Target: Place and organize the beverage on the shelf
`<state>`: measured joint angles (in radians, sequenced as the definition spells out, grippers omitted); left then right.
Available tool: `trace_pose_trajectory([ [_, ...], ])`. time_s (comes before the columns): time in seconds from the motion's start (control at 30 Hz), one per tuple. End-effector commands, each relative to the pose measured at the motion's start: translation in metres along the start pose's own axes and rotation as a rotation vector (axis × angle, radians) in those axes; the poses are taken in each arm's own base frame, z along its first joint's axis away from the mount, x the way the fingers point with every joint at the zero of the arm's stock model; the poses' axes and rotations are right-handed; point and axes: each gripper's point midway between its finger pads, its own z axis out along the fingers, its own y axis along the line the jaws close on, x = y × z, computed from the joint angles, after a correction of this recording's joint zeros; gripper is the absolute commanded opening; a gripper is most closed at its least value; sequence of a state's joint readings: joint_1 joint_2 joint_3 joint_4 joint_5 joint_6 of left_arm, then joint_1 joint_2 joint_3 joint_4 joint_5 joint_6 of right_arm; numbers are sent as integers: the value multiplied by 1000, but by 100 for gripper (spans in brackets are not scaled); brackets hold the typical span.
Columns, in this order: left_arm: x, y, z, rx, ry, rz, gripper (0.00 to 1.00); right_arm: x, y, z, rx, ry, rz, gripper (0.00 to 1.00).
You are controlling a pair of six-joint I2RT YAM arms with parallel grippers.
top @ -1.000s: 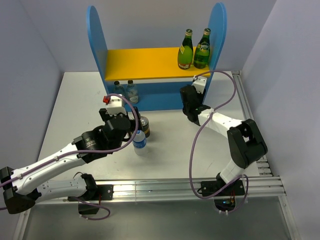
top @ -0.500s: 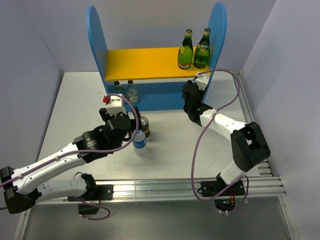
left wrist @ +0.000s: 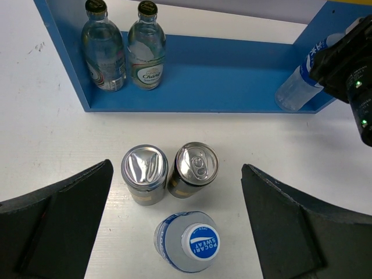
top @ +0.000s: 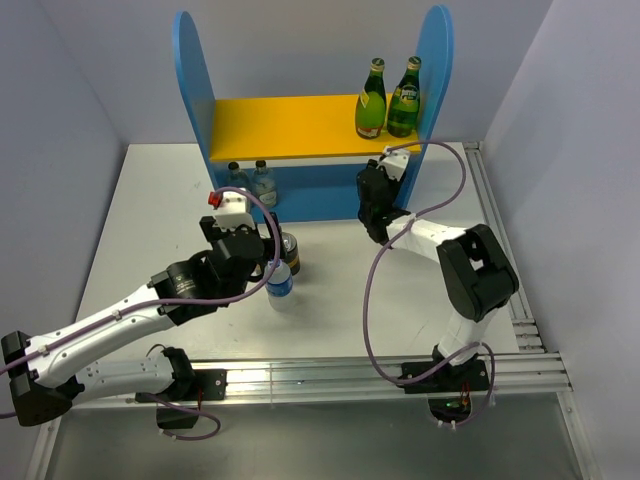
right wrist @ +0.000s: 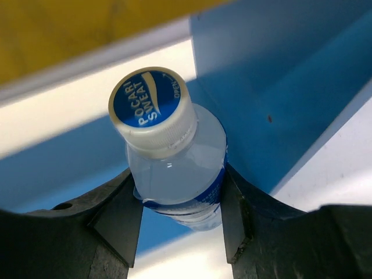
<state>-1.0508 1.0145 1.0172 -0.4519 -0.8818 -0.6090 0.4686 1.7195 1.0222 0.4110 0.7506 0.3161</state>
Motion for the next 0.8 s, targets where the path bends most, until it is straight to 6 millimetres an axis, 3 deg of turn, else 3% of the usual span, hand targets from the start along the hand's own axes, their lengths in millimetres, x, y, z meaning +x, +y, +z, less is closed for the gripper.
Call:
trace_pose_trajectory([
  [0.0,-5,-2,1,-3,-27,-7,99,-74,13,9,19,-218,199,0],
  [0.4,-5,-3,2,-7,-25,0,99,-63,18,28,57,-210,194,0],
  [0.5,-5,-3,2,-7,-25,-2,99,-62,17,27,59,-203,194,38],
  [0.53,-5,-2,1,-7,-25,-2,99,-60,15,26,61,-200,189,60],
  [0.57,-5,-3,1,-5,-25,-3,99,-60,13,25,64,-200,196,70],
  [0.7,-7,-3,-1,0,-30,-7,99,-63,6,17,71,-193,191,84],
  [0.77,-8,-2,-3,4,-31,-10,99,-60,2,13,71,-185,188,96],
])
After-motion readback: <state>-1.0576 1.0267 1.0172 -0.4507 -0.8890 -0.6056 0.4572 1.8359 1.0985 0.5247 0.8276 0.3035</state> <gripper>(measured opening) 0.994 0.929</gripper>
